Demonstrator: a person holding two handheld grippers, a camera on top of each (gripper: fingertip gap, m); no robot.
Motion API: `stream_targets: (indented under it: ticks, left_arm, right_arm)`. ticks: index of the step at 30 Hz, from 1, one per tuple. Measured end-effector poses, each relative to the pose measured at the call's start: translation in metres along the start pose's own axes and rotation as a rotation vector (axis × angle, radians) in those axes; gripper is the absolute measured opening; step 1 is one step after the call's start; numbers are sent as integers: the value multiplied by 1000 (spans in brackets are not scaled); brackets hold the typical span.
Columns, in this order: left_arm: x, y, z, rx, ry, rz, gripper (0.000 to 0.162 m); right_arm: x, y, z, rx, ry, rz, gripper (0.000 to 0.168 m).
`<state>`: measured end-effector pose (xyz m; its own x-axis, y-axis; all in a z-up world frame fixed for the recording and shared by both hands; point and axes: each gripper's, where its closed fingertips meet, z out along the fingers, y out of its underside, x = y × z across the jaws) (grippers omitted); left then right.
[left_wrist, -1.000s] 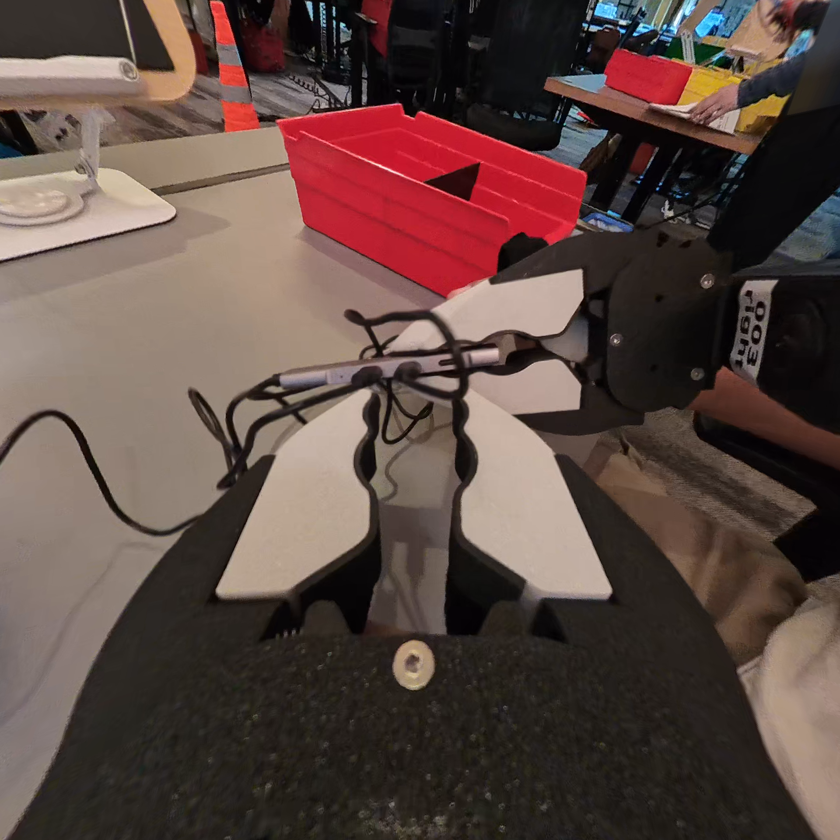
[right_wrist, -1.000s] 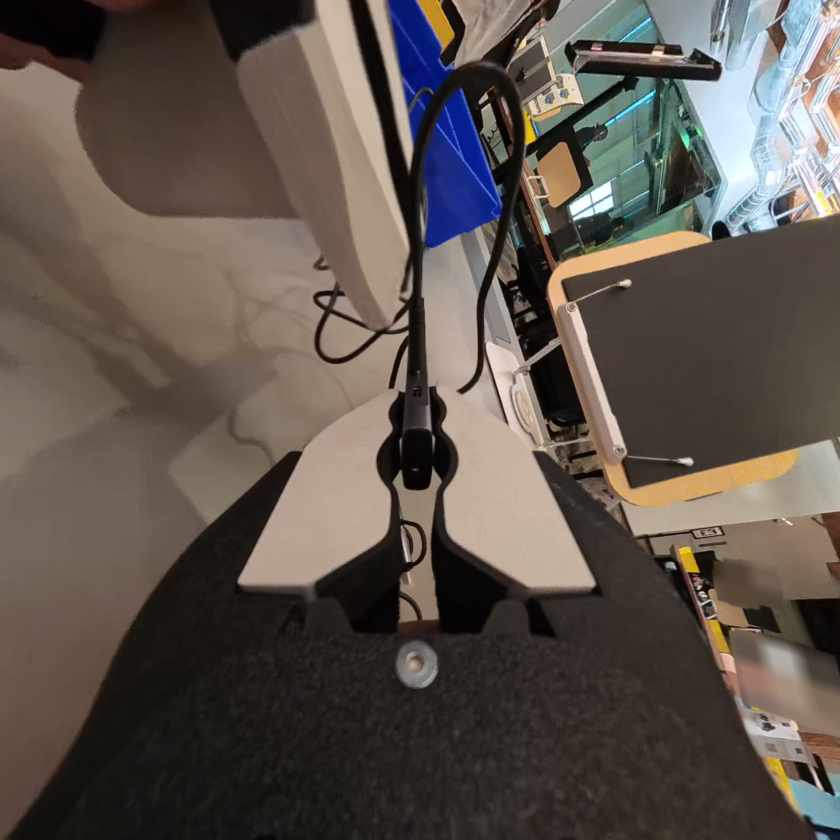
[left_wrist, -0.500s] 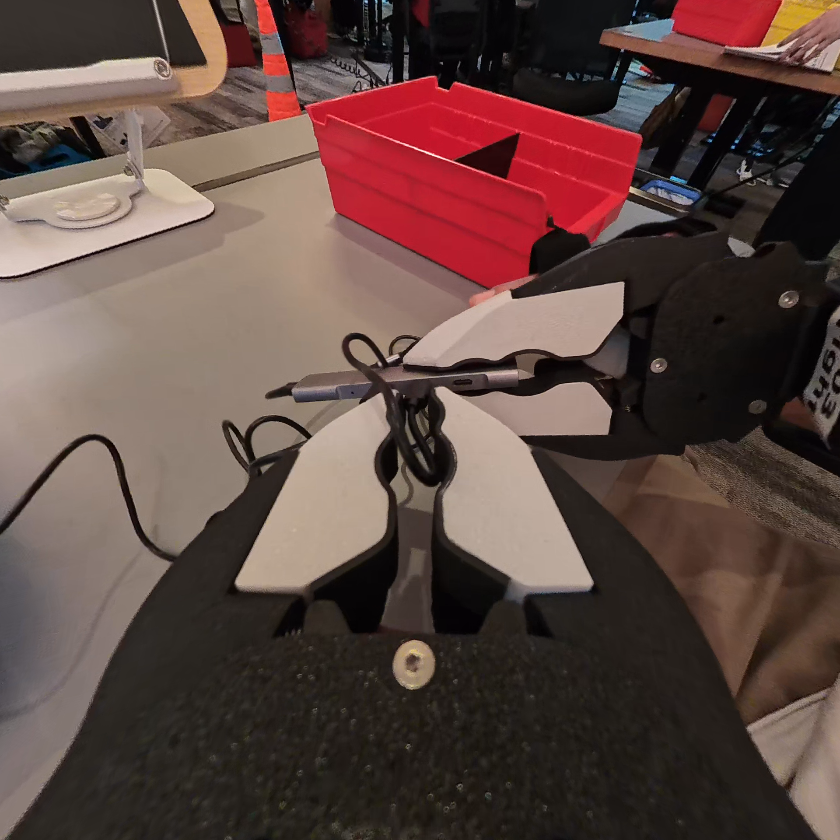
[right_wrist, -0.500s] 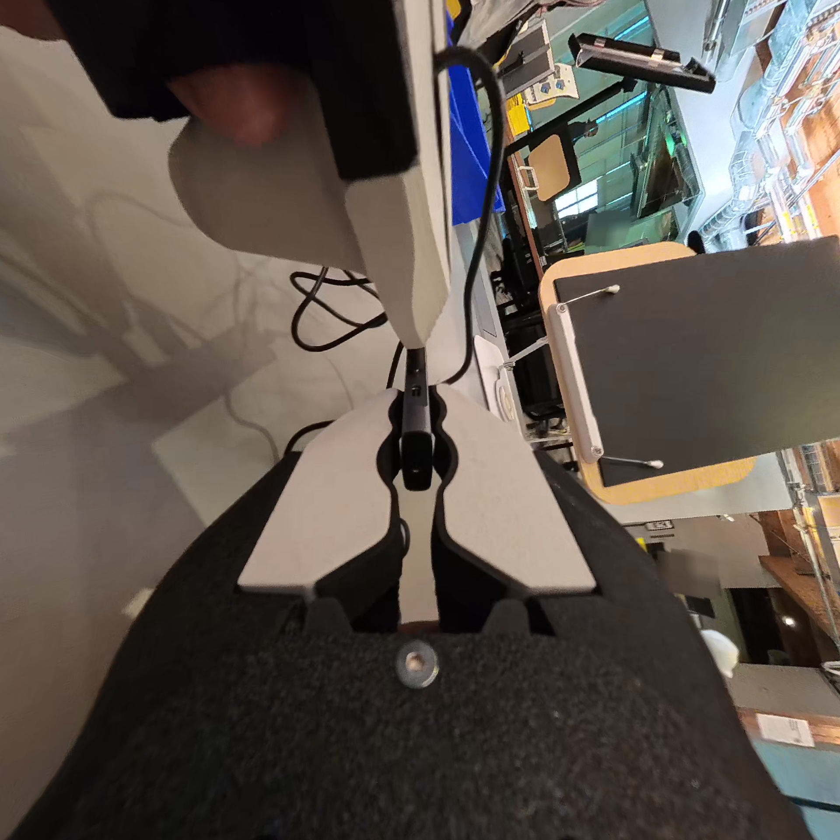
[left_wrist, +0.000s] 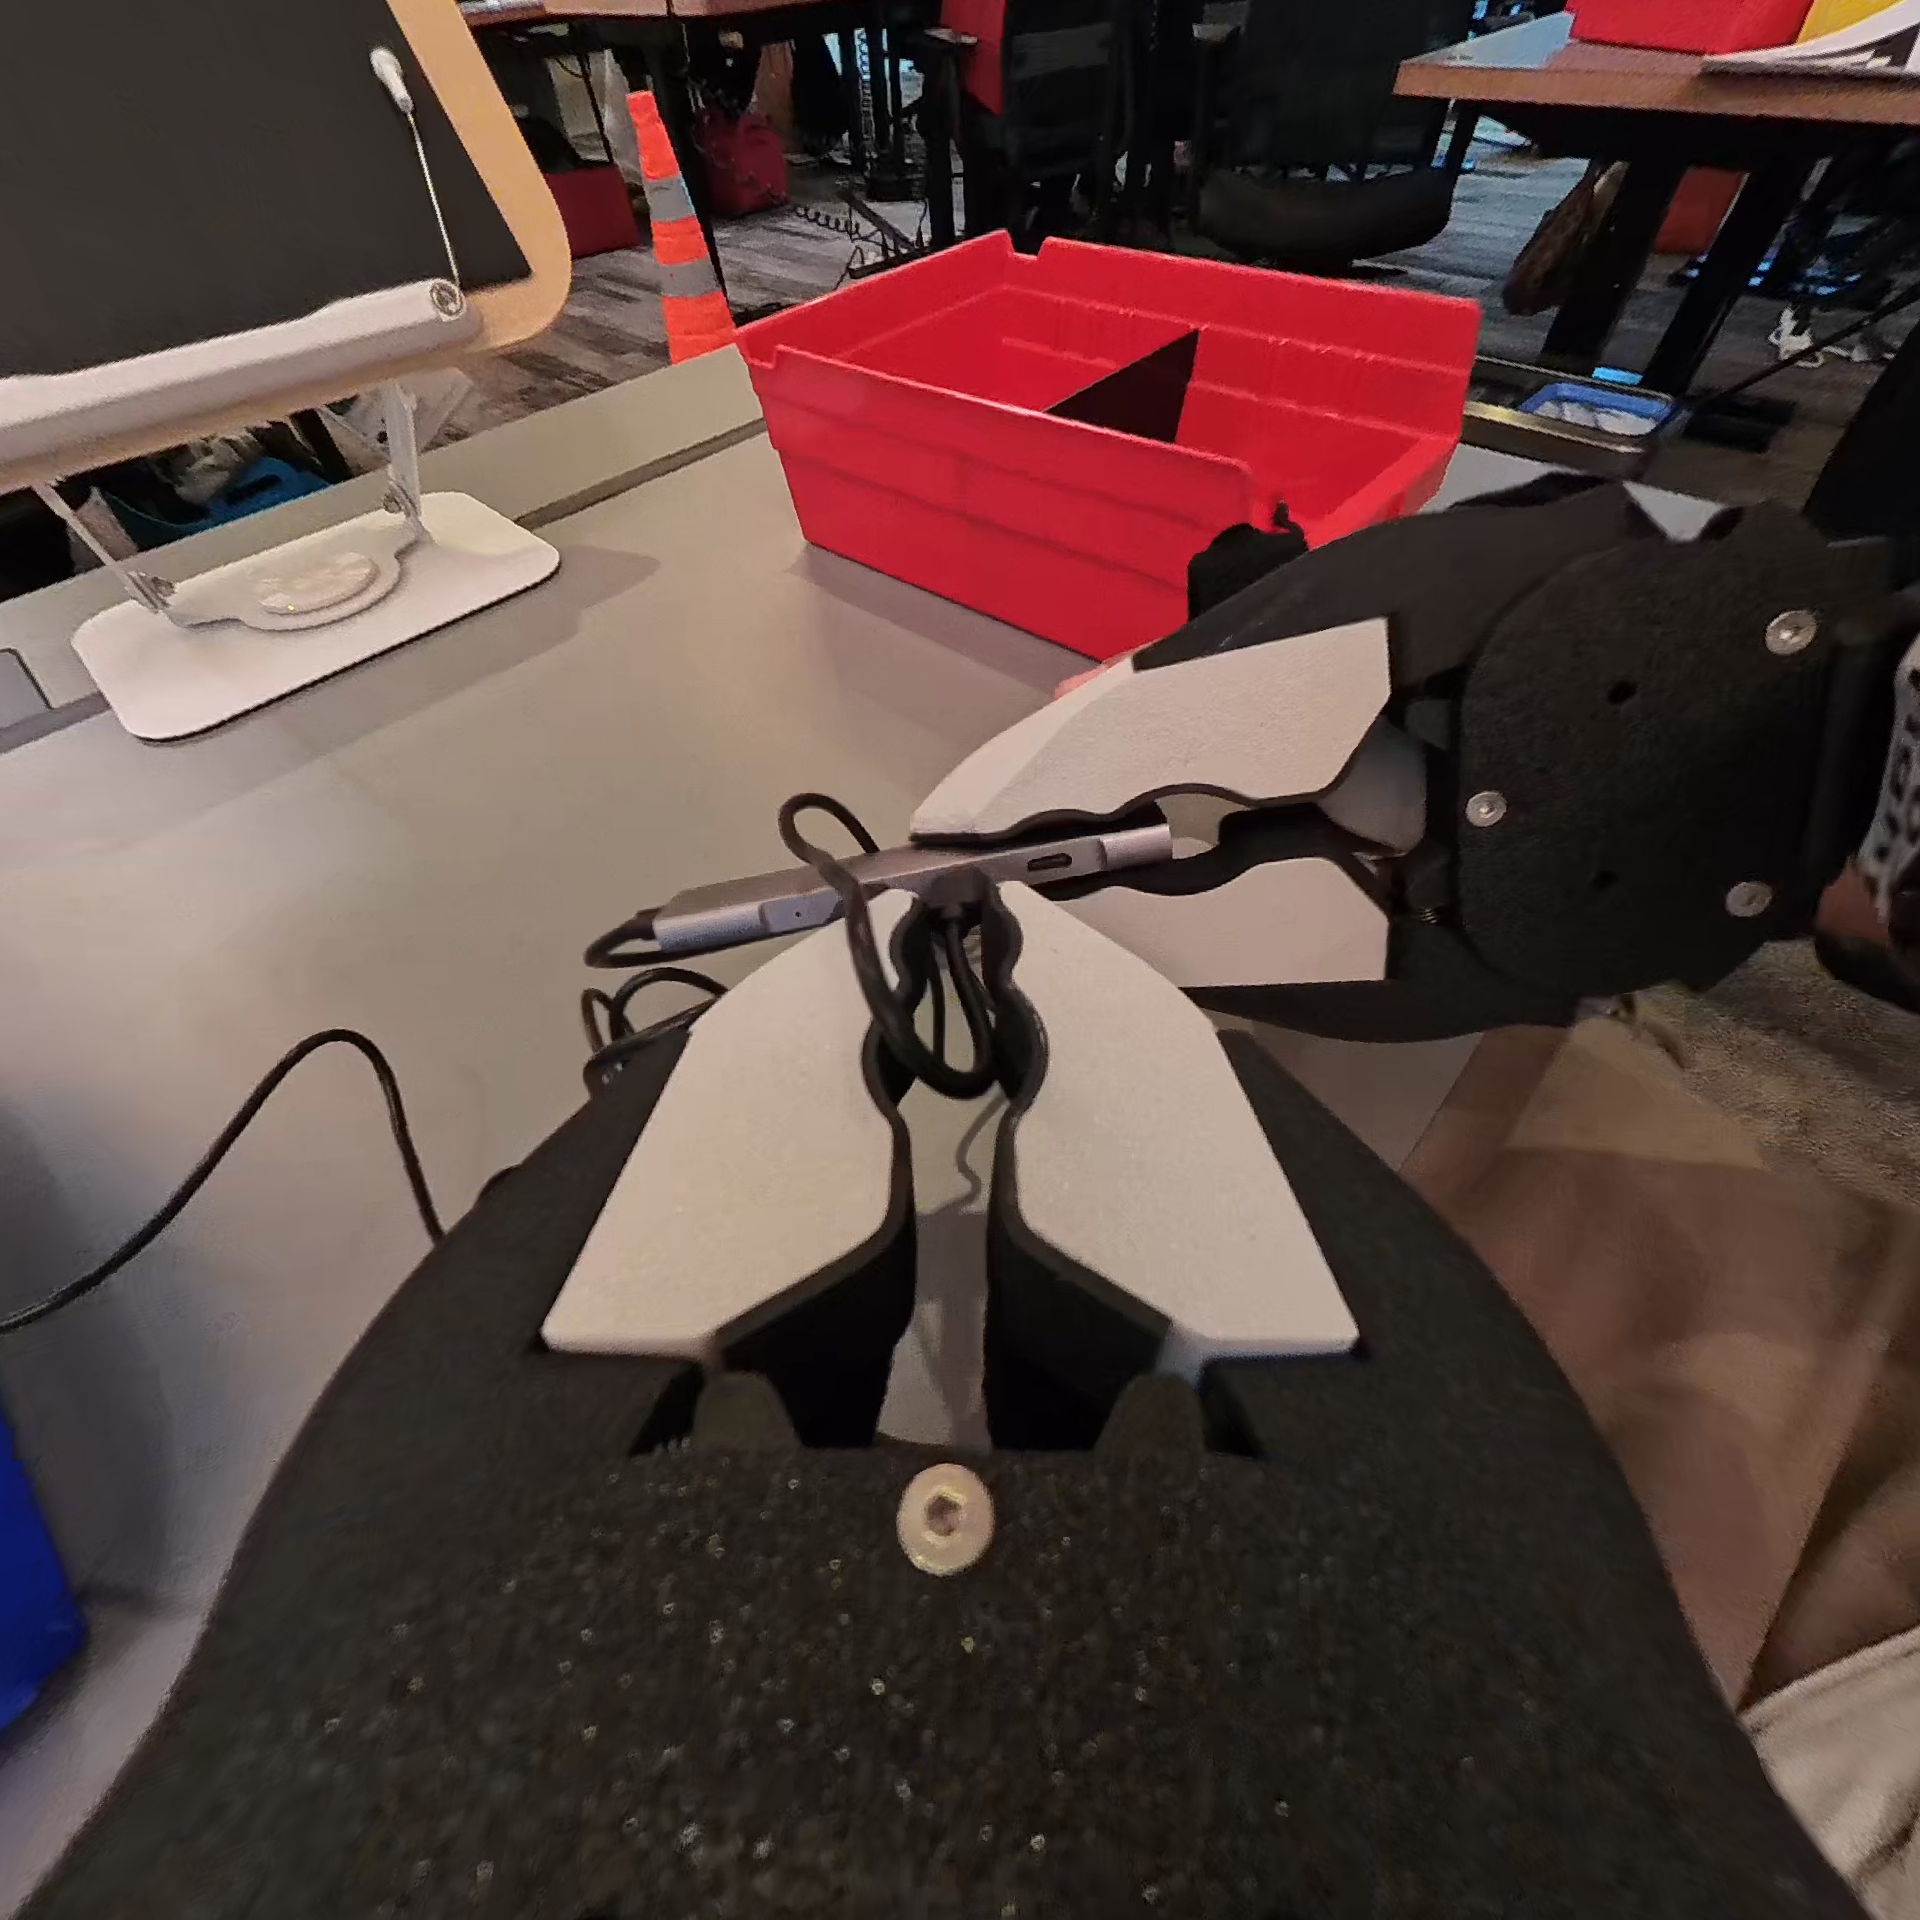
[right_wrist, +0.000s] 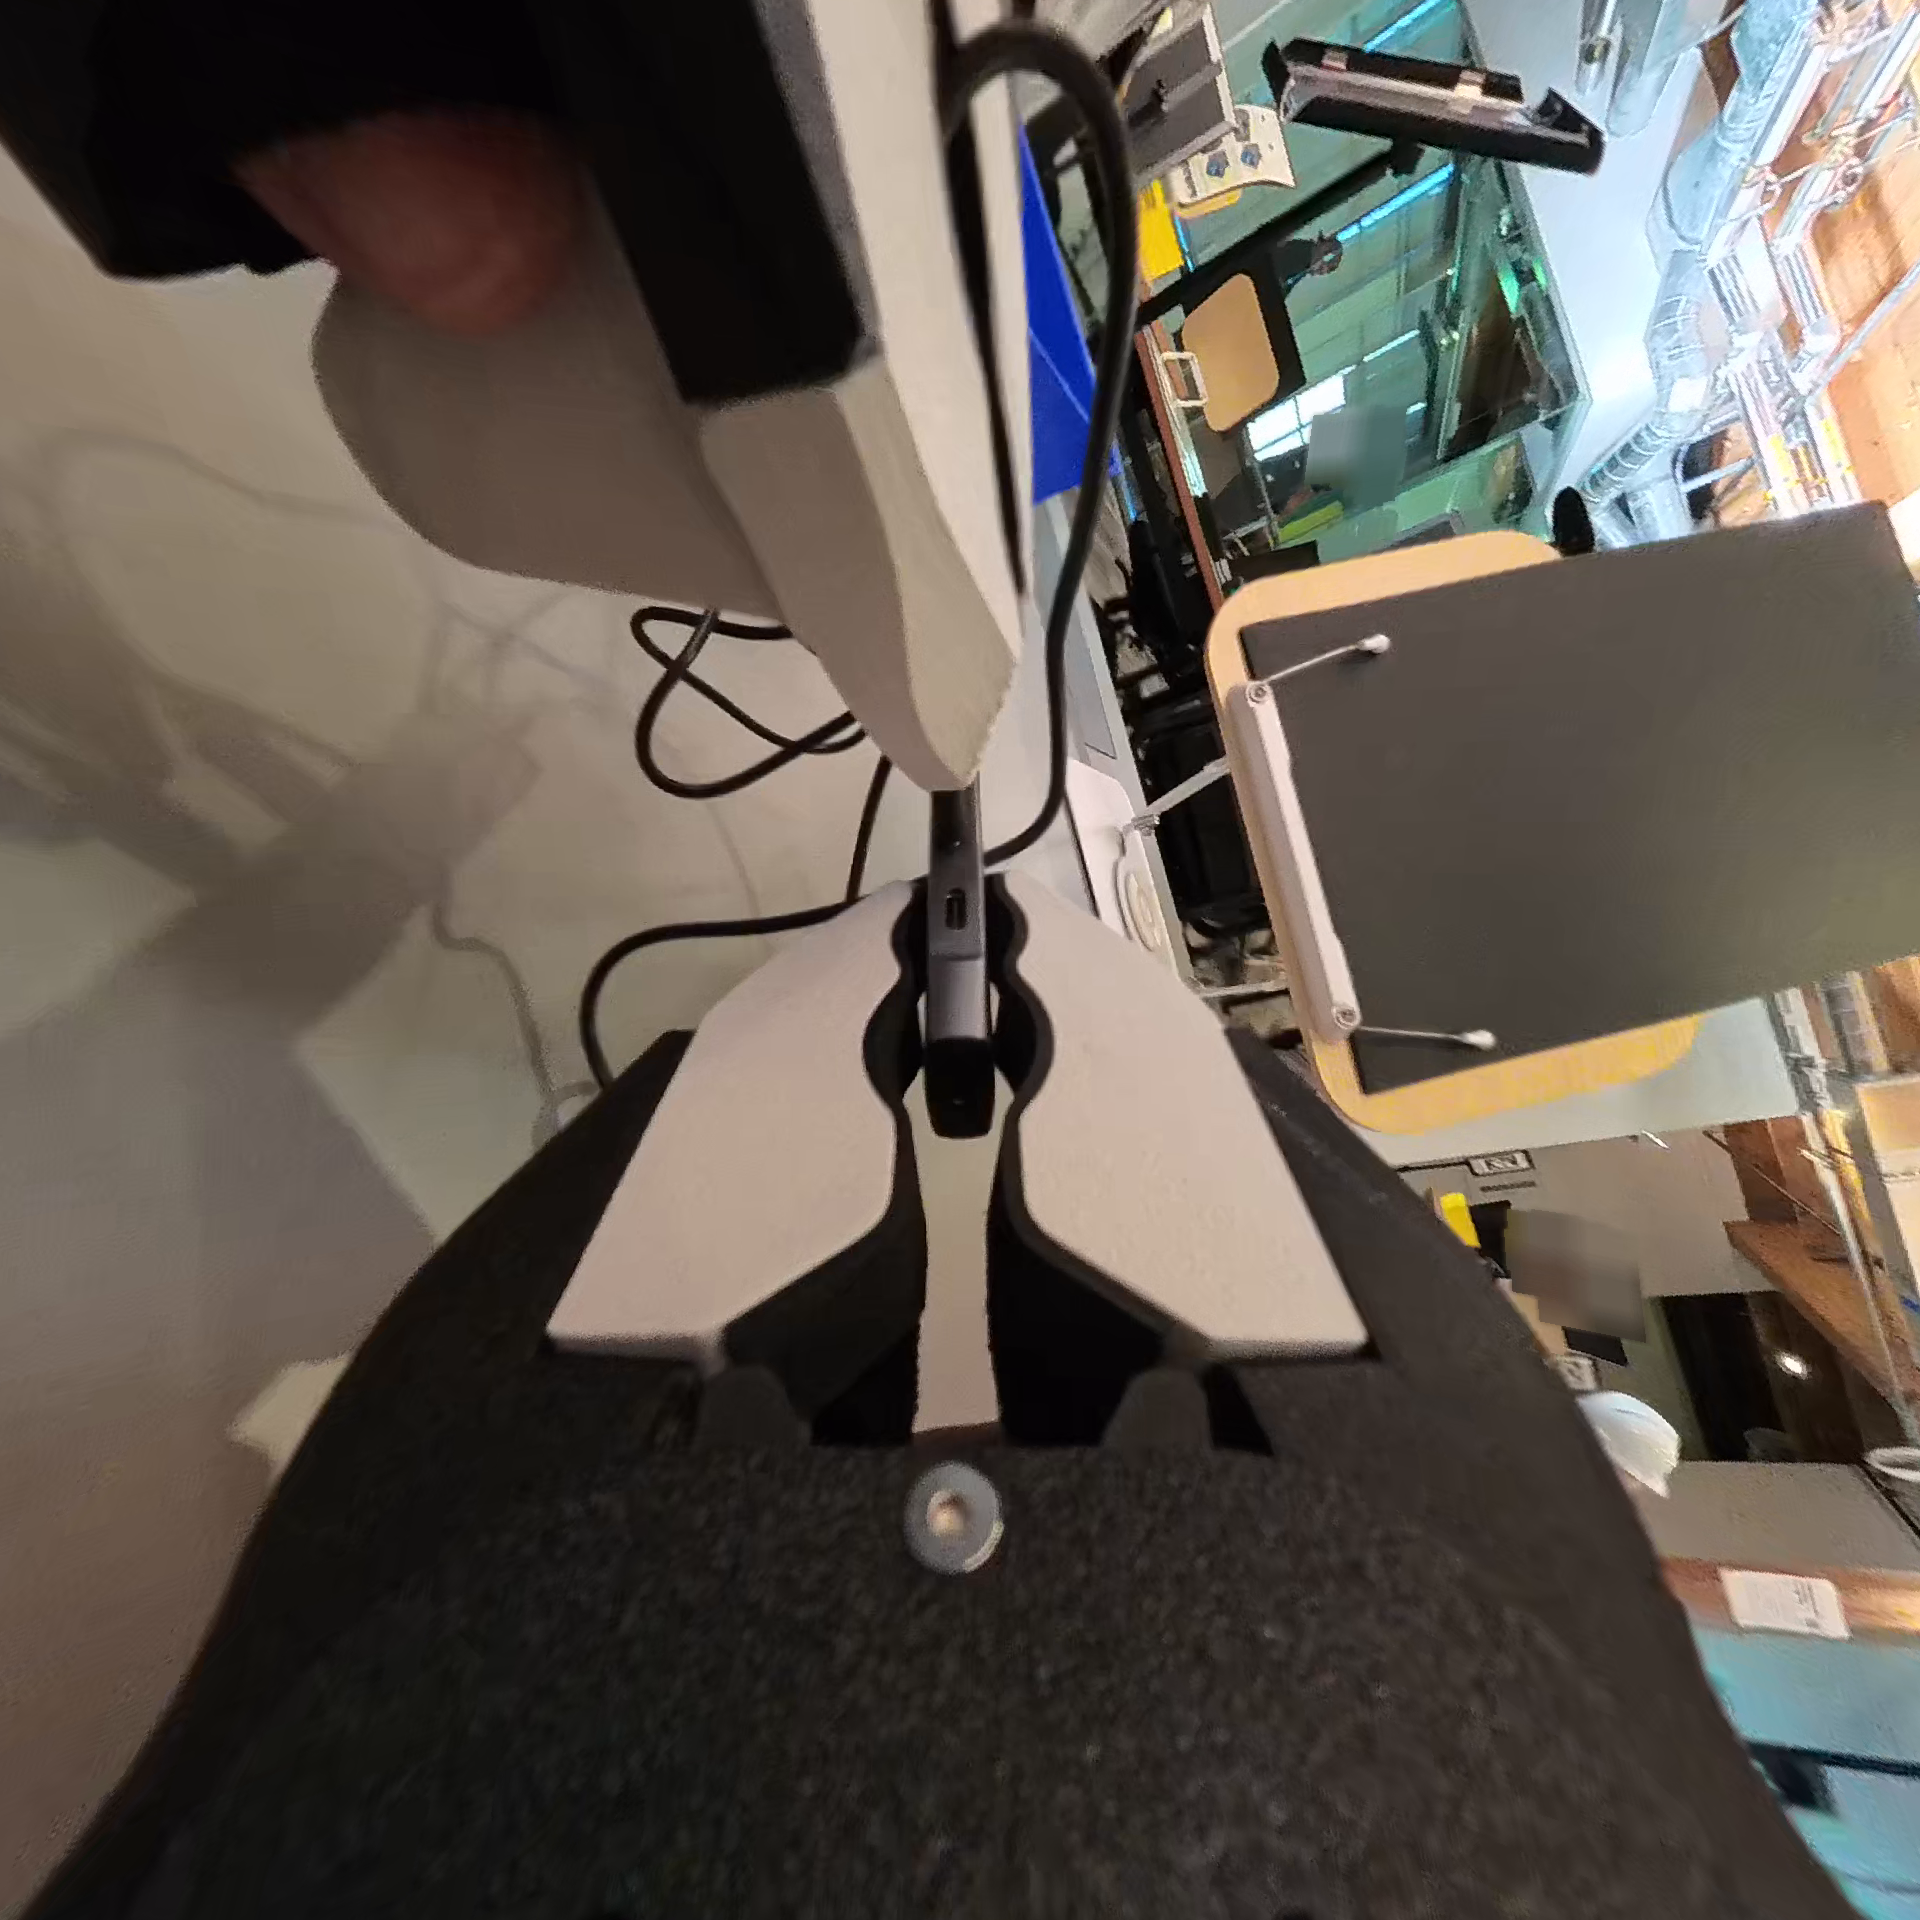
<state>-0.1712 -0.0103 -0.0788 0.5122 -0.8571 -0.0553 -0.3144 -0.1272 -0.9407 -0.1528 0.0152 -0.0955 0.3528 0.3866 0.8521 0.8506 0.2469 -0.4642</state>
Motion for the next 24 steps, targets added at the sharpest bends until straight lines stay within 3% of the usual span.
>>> stream_targets:
  ticks: [24]
  left_arm:
    - [3, 2, -9, -12, 1, 50, 2]
  right_arm:
    - [-2, 2, 7, -37, -15, 62, 10]
